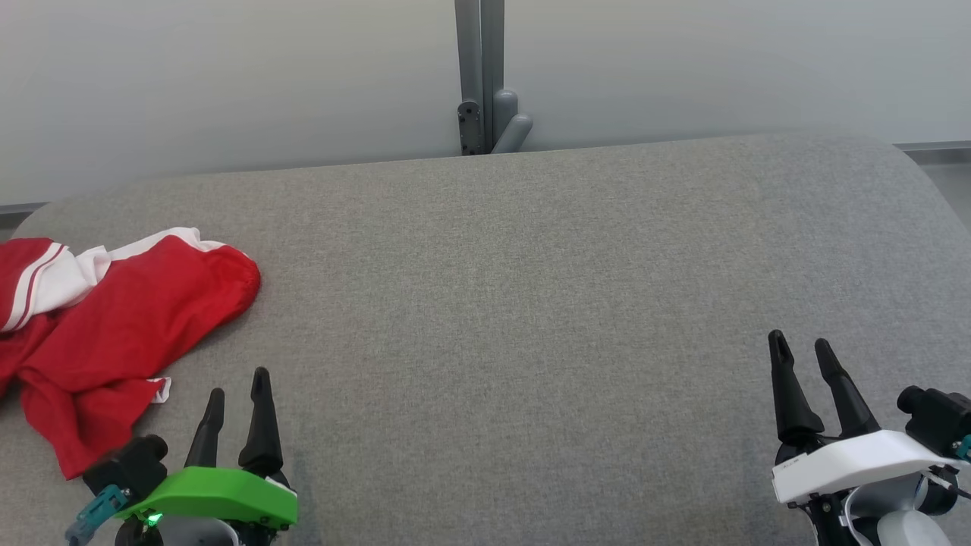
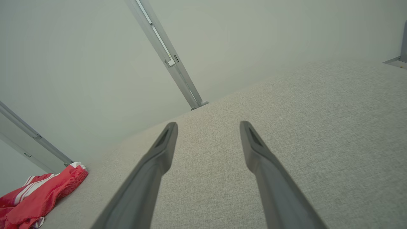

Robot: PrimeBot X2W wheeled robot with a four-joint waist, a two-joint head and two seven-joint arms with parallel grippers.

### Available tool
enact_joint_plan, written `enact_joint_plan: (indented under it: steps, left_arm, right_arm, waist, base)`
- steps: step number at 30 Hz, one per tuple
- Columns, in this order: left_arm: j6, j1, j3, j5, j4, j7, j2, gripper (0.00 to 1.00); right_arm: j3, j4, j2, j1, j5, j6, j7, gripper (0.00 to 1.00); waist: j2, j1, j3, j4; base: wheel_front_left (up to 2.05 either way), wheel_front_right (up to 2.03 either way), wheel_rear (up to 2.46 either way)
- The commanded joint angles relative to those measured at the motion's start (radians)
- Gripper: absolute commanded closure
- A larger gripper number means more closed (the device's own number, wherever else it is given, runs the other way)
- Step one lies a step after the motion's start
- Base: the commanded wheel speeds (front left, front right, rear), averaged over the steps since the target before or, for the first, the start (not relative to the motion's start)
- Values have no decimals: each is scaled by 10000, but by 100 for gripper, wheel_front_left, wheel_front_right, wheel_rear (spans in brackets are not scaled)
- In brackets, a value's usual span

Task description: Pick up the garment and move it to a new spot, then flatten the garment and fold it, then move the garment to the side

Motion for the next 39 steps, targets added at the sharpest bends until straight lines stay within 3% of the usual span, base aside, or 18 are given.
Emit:
enact_joint_plan:
  steps: [1, 19, 39]
  left_arm:
    - [33, 78, 76, 484, -56, -124, 97, 0]
    - [-73, 505, 317, 2679, -278, -538, 67, 0]
    - [-268, 821, 457, 4416, -249, -949, 5, 0]
  right_arm:
    - [19, -3, -58, -134, -507, 5, -138, 0]
    - [-204, 337, 80, 155, -2497, 6, -574, 0]
    - [-595, 309, 191, 53, -3615, 7, -1019, 0]
  waist:
    - [-1, 0, 2, -5]
    - [-1, 0, 5, -39]
    - [-1, 0, -18, -157]
  base:
    - [0, 0, 0]
    - [0, 0, 0]
    - [0, 0, 0]
